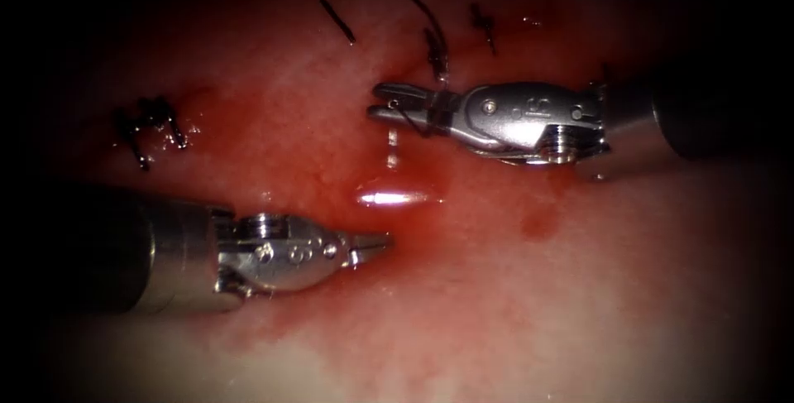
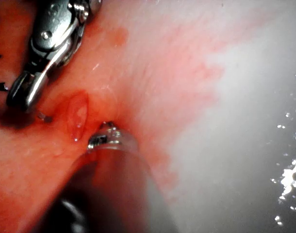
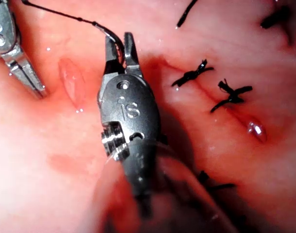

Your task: Wound Closure

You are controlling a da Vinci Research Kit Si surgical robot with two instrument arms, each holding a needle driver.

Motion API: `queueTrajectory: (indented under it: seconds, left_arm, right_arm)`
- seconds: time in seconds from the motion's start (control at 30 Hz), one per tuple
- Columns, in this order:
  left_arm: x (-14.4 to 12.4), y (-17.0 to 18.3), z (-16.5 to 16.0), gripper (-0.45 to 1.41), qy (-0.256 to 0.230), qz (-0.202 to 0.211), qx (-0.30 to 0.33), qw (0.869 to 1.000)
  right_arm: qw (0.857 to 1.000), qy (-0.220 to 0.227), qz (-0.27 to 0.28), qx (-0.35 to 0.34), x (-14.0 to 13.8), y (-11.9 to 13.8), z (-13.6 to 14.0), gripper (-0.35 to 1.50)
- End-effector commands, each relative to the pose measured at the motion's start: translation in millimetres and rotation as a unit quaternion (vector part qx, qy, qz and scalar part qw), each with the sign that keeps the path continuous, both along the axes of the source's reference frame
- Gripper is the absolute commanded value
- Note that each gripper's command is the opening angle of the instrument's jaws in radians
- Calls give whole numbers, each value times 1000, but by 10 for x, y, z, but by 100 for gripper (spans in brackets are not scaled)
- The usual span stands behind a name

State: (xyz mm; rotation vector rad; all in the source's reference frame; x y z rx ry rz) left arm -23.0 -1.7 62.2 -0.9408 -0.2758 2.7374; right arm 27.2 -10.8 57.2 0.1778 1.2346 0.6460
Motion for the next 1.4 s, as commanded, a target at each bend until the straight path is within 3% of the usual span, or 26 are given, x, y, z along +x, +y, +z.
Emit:
queueTrajectory:
  seconds: [0.03,0.2,0.33,0.57,0.67,0.8,1.03,1.33,1.4]
  left_arm:
    - [-6,-14,8,-15,1,2,6,1000]
    - [-3,-27,16,-15,5,9,13,1000]
    - [-4,-25,14,-15,4,10,15,1000]
    - [-5,-25,12,-15,5,9,16,1000]
    - [-6,-25,11,-15,5,9,16,1000]
    - [-6,-24,11,-15,5,9,16,1000]
    - [-5,-24,10,-15,4,9,17,1000]
    - [-3,-25,9,-15,5,11,18,1000]
    - [-3,-24,9,-15,5,11,18,1000]
  right_arm:
    - [1000,5,9,-4,6,1,2,-35]
    - [998,4,10,-67,4,17,-8,-35]
    - [998,-1,6,-68,6,13,-7,-35]
    - [999,-2,33,9,8,12,-3,-35]
    - [995,1,50,82,9,14,0,-35]
    - [989,8,32,141,15,10,5,-35]
    - [959,44,36,278,30,6,11,-35]
    - [895,82,97,428,38,9,12,-35]
    - [883,71,101,454,37,7,12,-35]
